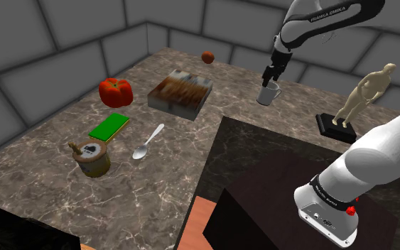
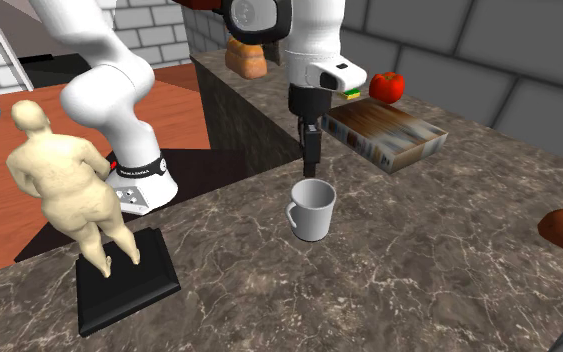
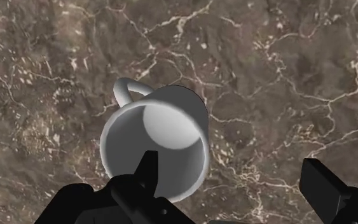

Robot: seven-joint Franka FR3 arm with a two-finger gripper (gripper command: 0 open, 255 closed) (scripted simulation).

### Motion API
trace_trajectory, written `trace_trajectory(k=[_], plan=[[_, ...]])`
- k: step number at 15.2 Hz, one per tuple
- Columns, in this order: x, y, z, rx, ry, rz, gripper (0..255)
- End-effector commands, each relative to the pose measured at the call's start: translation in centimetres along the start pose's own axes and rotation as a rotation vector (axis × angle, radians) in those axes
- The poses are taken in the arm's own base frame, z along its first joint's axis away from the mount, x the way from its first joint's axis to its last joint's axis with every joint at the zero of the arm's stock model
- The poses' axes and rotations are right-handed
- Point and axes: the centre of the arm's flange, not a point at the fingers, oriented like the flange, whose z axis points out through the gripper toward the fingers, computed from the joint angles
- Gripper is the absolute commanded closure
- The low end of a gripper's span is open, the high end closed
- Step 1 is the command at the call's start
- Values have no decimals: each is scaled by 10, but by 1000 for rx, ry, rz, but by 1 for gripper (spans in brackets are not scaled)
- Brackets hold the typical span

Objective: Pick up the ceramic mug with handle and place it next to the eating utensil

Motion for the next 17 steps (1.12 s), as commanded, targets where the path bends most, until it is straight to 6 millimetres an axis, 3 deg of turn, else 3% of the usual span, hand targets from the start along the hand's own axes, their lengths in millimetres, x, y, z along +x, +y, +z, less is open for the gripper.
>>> trace_trajectory(k=[1, 9, 17], plan=[[7, 13, 22, 4, -11, 5, 0], [7, 13, 64, 4, -12, 6, 0], [7, 13, 64, 4, -12, 6, 0]])
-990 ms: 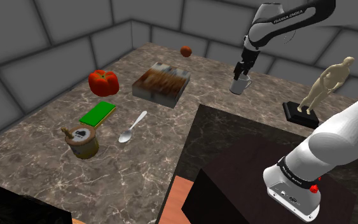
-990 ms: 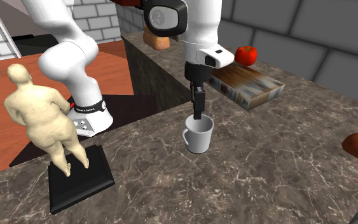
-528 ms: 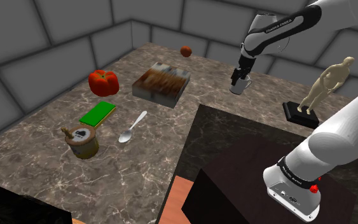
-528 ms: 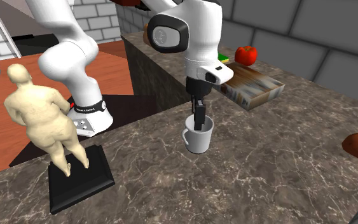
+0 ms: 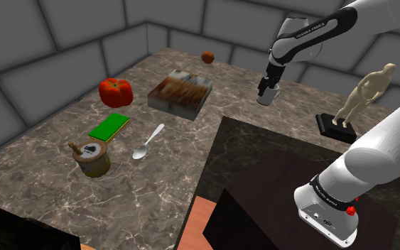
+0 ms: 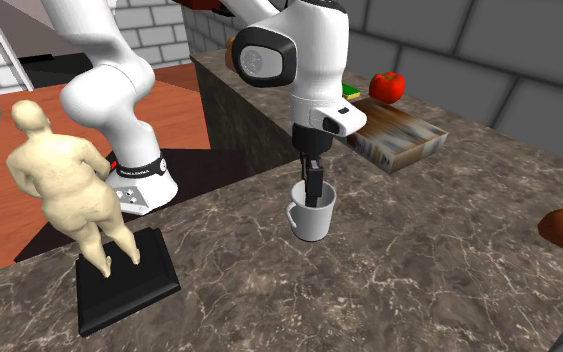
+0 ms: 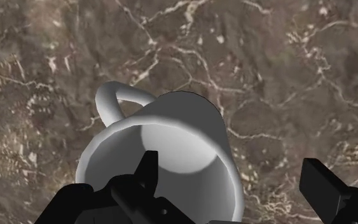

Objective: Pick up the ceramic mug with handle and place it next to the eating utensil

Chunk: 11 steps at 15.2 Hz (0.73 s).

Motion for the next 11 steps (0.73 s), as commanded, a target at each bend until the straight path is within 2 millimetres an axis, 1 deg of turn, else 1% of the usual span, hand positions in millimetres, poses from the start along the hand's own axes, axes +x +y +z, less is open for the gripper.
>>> trace_trajectory(k=[1, 10, 11], plan=[[0, 0, 0, 0, 0, 0, 255], [0, 0, 0, 0, 0, 0, 255], [0, 0, -5, 0, 0, 0, 255]])
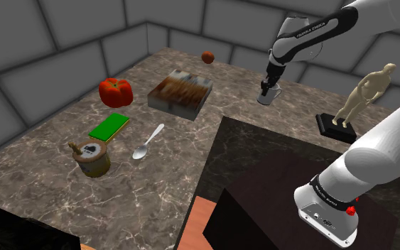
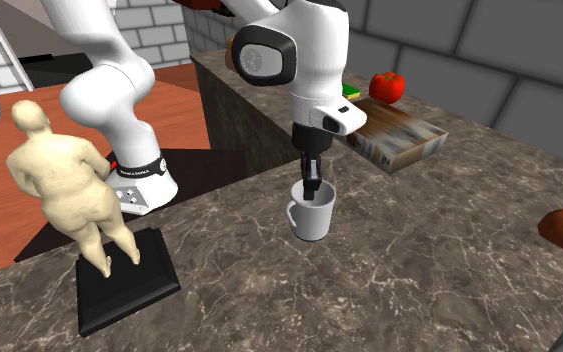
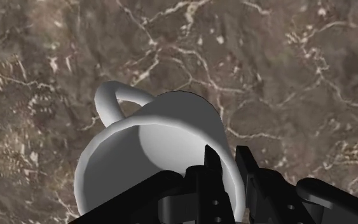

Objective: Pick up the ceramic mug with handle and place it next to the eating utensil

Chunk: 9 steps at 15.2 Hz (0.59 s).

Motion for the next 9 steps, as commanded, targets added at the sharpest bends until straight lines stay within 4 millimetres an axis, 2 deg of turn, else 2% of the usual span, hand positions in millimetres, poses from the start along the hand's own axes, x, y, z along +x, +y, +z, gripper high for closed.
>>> trace_trajectory(k=[1, 9], plan=[[0, 1, -8, 0, 0, 0, 255], [0, 3, -51, 0, 0, 0, 255]])
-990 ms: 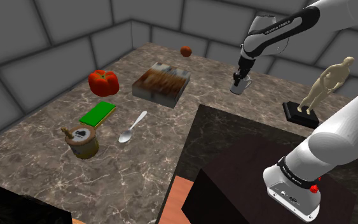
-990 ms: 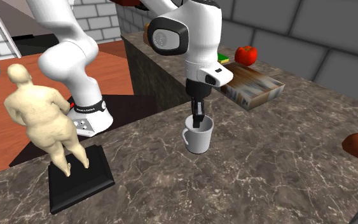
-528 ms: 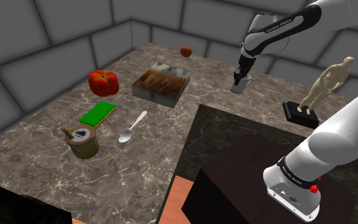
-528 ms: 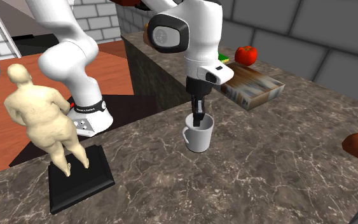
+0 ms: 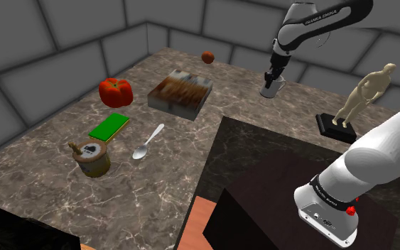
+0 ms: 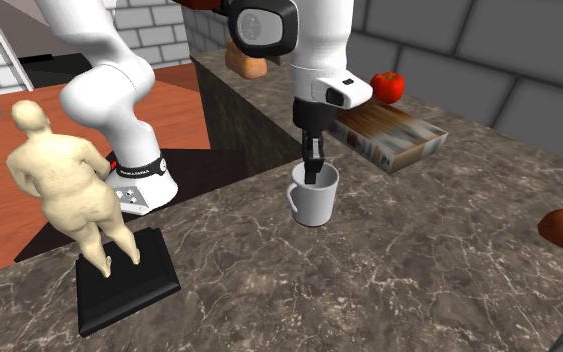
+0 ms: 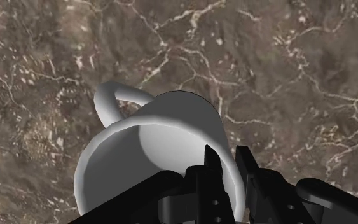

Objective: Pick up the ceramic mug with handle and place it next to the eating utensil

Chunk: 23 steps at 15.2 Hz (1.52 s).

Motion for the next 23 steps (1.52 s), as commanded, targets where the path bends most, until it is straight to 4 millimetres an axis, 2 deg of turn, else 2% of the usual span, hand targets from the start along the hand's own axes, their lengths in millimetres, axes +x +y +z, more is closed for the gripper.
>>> trace_trajectory(k=[1, 23], plan=[[0, 1, -12, 0, 0, 0, 255], [0, 8, -126, 0, 0, 0, 255]])
